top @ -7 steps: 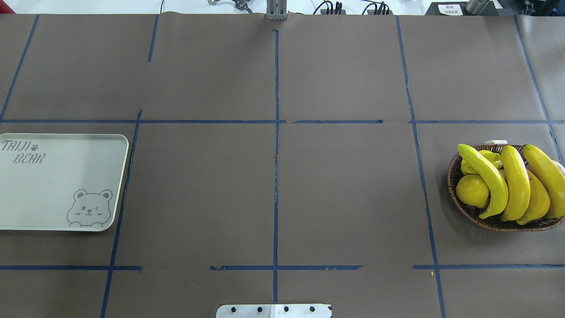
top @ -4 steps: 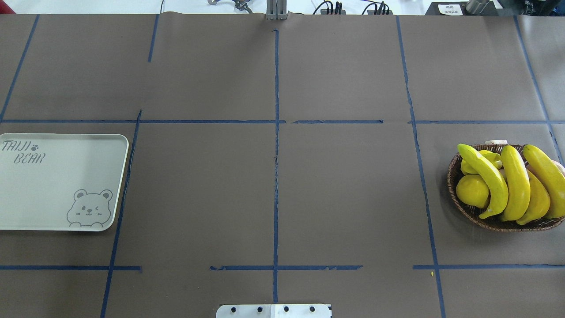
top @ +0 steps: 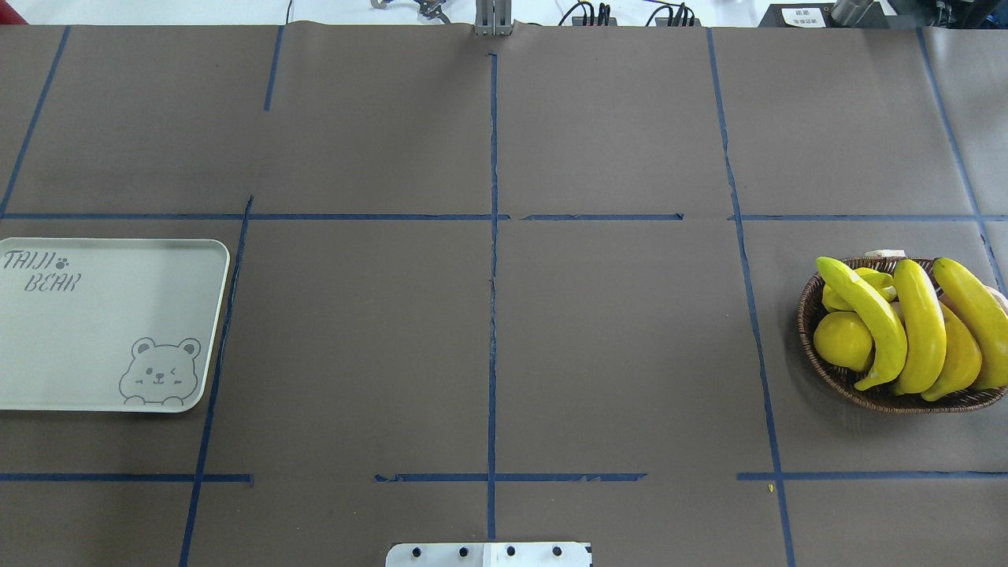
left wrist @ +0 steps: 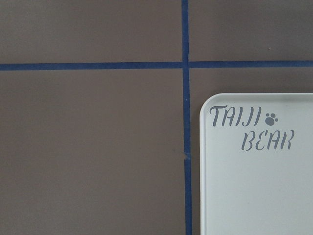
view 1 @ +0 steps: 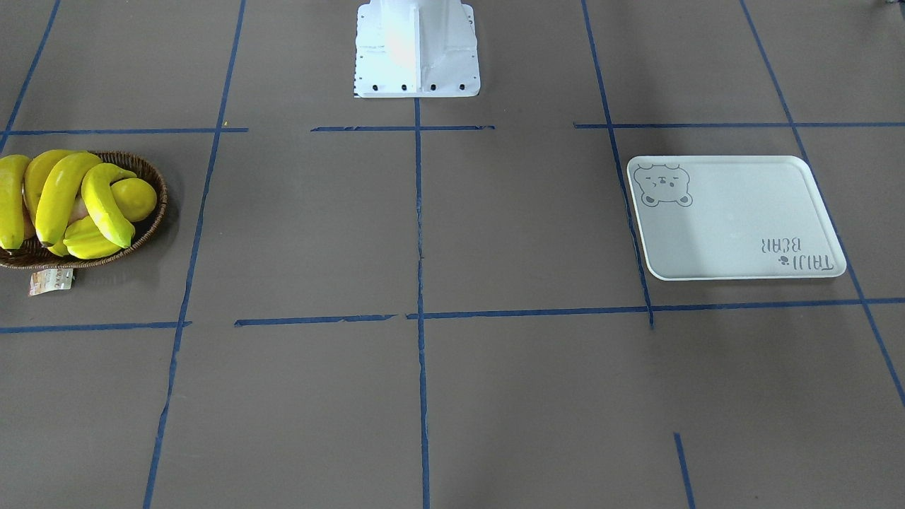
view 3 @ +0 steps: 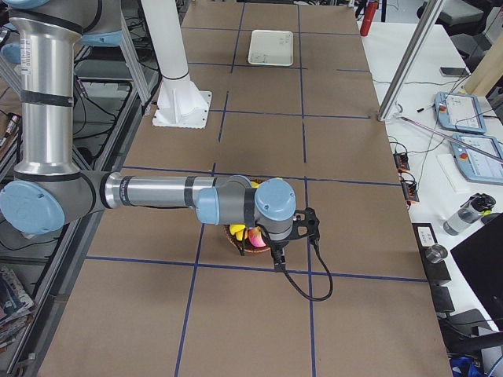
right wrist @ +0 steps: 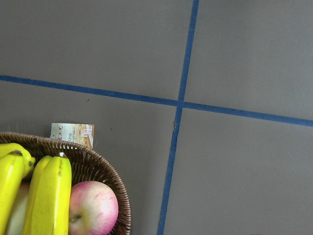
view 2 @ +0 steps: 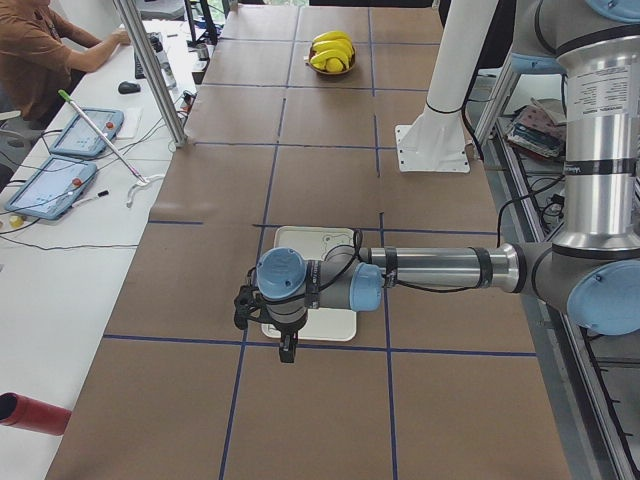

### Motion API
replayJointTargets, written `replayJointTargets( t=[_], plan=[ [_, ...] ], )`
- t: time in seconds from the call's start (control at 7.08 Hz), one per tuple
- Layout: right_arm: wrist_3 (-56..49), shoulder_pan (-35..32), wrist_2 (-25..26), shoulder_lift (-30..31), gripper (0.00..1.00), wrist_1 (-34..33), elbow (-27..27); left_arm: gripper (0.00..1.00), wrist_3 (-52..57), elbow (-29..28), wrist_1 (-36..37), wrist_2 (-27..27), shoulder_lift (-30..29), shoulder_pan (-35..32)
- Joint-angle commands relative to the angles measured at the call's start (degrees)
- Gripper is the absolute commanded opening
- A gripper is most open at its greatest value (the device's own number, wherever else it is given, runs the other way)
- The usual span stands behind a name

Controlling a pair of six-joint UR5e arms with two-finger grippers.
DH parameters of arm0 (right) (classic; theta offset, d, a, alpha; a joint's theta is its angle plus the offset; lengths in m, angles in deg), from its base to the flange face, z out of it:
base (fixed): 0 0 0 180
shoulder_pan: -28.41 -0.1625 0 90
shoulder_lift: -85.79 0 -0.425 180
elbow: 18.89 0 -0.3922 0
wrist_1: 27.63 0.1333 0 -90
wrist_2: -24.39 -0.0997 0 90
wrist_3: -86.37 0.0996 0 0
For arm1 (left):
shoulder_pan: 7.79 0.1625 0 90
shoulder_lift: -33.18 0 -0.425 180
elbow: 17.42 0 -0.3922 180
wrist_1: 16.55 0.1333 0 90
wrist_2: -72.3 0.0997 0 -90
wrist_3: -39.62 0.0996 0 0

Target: Transfer all bananas from basket to plate

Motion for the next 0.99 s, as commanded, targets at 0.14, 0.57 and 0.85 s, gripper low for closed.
replayJointTargets(
  t=[0.14, 0.57, 0.85],
  plan=[
    [12.31, 5.94, 0.49, 6.37, 1.00, 0.69, 11.35, 1.00, -0.98, 1.00, 0.00, 0.03, -0.10, 0.00],
    [31.84, 15.42, 5.74, 17.09, 1.00, 23.31, 14.22, 1.00, -1.07, 1.18, 0.00, 0.03, -0.19, 0.00],
    [34.18, 20.11, 6.55, 17.20, 1.00, 24.78, 14.22, 1.00, -1.07, 1.18, 0.00, 0.03, -0.19, 0.00]
  ],
)
